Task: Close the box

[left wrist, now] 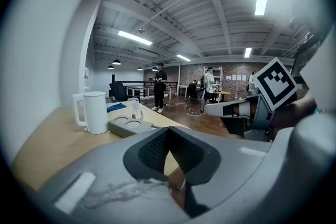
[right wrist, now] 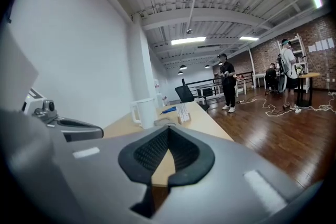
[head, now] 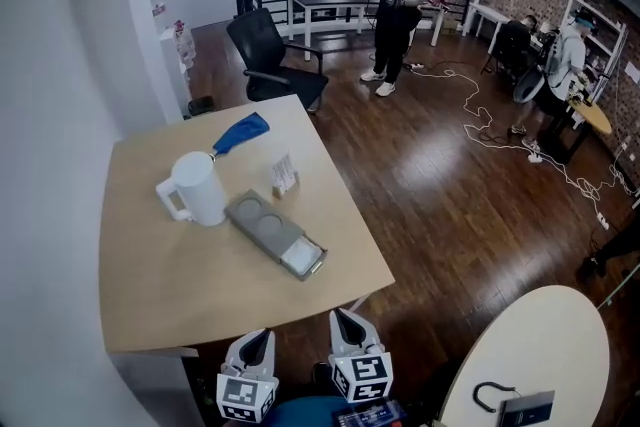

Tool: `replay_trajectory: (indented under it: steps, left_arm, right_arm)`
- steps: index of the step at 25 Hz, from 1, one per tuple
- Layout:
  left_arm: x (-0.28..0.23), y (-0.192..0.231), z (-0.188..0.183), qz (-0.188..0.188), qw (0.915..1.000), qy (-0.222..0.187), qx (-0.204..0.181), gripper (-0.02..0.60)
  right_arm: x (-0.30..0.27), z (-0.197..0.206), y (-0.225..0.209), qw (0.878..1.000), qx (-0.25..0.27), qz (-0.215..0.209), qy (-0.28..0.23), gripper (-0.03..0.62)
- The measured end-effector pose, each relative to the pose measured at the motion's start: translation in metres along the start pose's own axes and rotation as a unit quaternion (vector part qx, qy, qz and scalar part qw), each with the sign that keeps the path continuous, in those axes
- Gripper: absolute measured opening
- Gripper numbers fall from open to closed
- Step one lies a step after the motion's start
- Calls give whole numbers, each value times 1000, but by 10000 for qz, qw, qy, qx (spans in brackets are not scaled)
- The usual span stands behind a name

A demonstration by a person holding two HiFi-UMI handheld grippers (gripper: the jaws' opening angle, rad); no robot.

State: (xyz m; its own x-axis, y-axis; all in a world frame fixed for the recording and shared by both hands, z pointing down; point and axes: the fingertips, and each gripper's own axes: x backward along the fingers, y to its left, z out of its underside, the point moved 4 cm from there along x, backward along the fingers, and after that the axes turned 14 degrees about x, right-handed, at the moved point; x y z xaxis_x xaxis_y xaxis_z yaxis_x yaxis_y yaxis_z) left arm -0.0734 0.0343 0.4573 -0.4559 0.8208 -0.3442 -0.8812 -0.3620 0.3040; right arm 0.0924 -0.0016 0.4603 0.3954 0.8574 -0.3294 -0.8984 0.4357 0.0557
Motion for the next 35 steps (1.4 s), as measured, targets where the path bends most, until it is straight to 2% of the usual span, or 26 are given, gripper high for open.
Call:
replay_trajectory:
  steps: [6, 12, 16, 24, 35]
  left_arm:
    - [-28, -6, -8, -214, 9998, -29, -13, -14]
    - [-38, 1, -16, -441, 9990, 4, 53, -14]
    - [-56, 12, -13, -379, 9993, 55, 26, -14]
    - [-101, 40, -41, -33, 9998, 53, -179, -14]
    - [-144, 92, -56, 165, 9992, 336, -117, -14]
  right_arm:
    - [-25, -3, -35, 9999, 41, -125, -83, -6]
    - [-42, -3, -39, 9996, 35, -295, -2, -6]
    - [-58, 0, -43, 9995, 9, -313, 87, -6]
    - [-102, 0, -55, 9993, -29, -24, 364, -6]
    - [-166, 21, -63, 9923, -25, 310, 1200, -6]
